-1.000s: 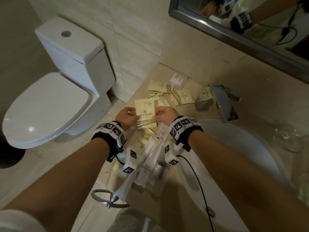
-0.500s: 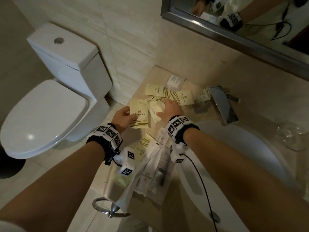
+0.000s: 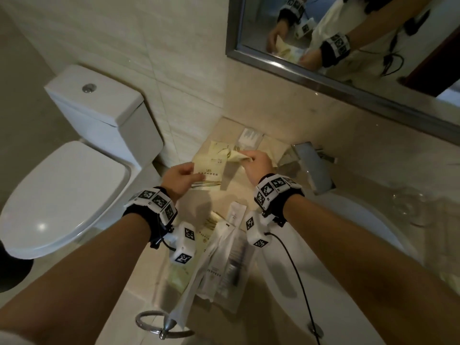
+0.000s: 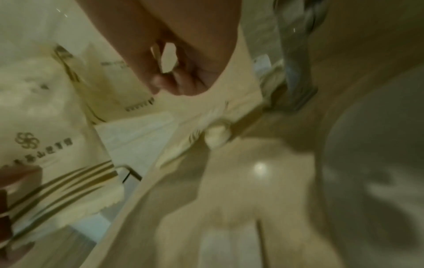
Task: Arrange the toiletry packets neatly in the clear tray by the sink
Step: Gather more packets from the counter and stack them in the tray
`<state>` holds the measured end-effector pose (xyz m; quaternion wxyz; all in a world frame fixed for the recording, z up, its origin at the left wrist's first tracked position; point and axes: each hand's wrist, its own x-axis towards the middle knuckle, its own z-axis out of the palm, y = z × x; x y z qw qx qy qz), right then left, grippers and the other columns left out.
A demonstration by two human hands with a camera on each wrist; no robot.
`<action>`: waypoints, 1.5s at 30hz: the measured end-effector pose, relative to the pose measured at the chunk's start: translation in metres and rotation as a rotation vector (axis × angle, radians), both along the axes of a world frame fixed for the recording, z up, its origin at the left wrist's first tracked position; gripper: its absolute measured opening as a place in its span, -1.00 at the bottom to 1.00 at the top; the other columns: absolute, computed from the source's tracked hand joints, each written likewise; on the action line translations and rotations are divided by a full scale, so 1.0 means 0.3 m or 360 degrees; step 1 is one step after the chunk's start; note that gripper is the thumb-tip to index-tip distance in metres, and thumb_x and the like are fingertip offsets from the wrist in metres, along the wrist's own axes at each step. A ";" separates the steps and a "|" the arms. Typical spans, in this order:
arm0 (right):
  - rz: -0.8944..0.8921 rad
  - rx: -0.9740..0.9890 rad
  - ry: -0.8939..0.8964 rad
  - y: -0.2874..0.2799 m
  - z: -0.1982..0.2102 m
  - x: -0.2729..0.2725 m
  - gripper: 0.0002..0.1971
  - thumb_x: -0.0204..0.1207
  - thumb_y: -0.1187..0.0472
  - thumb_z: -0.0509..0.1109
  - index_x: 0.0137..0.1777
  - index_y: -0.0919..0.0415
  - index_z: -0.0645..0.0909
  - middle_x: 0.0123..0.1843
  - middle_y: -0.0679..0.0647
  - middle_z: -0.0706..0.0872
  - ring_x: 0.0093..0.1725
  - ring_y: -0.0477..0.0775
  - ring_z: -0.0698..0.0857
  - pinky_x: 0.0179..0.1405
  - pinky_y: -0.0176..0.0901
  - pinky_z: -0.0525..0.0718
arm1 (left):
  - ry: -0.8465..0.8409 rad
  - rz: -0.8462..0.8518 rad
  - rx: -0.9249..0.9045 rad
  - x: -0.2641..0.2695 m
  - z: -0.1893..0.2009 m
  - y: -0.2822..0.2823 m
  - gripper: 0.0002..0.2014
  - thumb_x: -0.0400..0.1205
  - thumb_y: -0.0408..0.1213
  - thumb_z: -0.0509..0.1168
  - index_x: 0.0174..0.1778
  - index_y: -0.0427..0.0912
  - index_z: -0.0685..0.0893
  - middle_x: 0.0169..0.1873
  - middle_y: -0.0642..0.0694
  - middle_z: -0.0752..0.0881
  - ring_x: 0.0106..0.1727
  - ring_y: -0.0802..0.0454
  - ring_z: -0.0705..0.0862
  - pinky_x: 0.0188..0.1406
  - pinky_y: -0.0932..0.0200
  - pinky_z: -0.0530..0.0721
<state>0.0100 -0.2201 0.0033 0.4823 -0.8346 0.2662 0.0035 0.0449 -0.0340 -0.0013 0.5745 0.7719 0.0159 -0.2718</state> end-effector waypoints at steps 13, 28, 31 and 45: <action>-0.0715 0.0361 -0.0414 -0.404 0.286 -0.302 -0.74 0.52 0.48 0.29 0.14 0.35 0.72 -0.05 0.13 0.75 -0.03 0.12 0.73 -0.29 -0.51 0.66 | -0.0541 -0.0532 -0.0116 -0.109 0.262 -0.408 -0.76 0.59 -0.50 0.28 0.16 -0.39 0.67 -0.18 -0.15 0.70 -0.66 0.33 0.58 -0.65 0.49 0.51; -0.1187 0.0209 -0.0528 -0.868 0.377 -1.040 -0.67 0.62 0.40 0.17 0.33 0.45 0.56 0.18 0.26 0.68 0.16 0.14 0.60 0.28 -0.24 0.57 | -0.0509 -0.1168 -0.0182 -0.641 0.320 -1.096 -0.60 0.63 0.08 0.19 -0.25 -0.14 0.76 -0.14 -0.10 0.74 -0.04 0.00 0.63 0.19 0.06 0.56; -0.1275 0.0226 -0.0590 -0.906 0.357 -1.142 -0.72 0.61 0.37 0.21 0.24 0.42 0.63 -0.11 0.10 0.66 0.05 0.10 0.57 0.19 -0.05 0.55 | -0.0542 -0.1289 -0.0175 -0.754 0.311 -1.181 -0.59 0.62 0.03 0.24 -0.15 -0.27 0.78 -0.16 -0.09 0.74 -0.06 0.06 0.62 -0.03 0.25 0.52; -0.1242 0.0274 -0.0441 -0.991 0.264 -1.352 -0.62 0.58 0.41 0.19 0.37 0.32 0.58 0.43 0.20 0.59 0.22 0.08 0.62 0.36 -0.03 0.55 | -0.0262 -0.1380 -0.0180 -0.951 0.217 -1.387 -0.77 0.55 -0.24 0.39 -0.44 -0.13 0.66 -0.28 -0.01 0.67 -0.13 0.09 0.61 0.01 0.22 0.51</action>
